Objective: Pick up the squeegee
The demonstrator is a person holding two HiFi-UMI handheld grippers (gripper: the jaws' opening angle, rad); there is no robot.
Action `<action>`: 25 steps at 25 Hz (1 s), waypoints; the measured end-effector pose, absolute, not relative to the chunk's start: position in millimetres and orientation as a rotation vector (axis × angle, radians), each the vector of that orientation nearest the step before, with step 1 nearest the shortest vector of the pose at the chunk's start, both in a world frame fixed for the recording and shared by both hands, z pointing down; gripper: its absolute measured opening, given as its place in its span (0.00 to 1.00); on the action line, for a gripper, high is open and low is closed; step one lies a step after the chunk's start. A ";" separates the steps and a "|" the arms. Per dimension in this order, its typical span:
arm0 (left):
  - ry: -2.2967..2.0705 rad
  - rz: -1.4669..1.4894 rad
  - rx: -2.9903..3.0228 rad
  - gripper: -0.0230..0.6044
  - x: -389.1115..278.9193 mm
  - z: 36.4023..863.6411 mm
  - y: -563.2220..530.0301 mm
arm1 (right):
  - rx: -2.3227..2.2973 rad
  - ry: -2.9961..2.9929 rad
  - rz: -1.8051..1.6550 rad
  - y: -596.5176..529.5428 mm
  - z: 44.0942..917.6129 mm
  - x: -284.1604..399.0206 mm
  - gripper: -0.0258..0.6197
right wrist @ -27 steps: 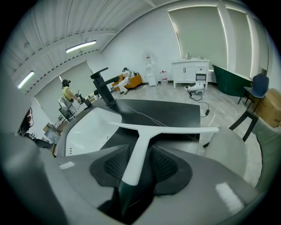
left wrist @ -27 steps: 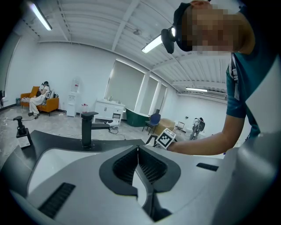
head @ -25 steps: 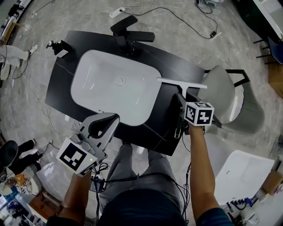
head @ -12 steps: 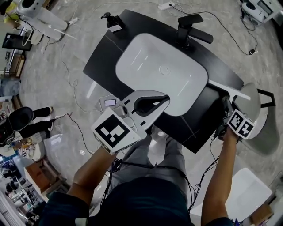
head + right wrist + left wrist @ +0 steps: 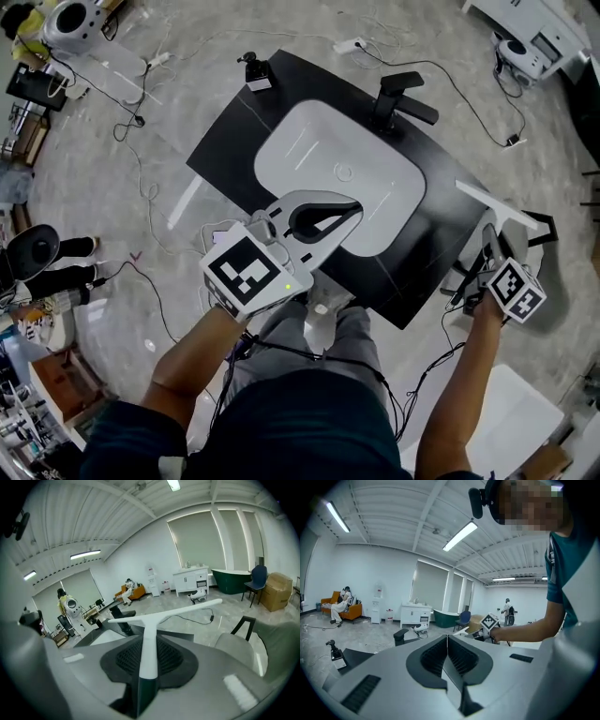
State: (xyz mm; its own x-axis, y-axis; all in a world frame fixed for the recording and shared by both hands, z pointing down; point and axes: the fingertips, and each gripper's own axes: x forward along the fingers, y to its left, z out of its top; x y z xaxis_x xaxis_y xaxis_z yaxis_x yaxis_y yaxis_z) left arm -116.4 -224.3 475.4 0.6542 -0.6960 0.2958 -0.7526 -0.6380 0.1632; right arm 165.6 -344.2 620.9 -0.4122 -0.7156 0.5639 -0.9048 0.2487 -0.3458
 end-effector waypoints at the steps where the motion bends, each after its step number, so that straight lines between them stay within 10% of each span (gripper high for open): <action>1: -1.168 0.291 2.612 0.05 -116.4 468.4 -223.1 | 1.509 -2.253 0.911 -342.4 607.3 165.4 0.18; 25: -1.098 0.240 2.864 0.05 -117.3 342.1 -200.4 | 1.633 -2.639 0.501 -265.0 337.2 155.3 0.18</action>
State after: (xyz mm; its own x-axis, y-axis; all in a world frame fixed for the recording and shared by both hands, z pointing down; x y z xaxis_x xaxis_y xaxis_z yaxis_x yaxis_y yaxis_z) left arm -117.3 -200.4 342.1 0.7333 -0.6588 0.1681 -0.6688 -0.7434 0.0043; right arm 155.3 -265.0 337.2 -0.4604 -0.8724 0.1642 -0.8718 0.4095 -0.2687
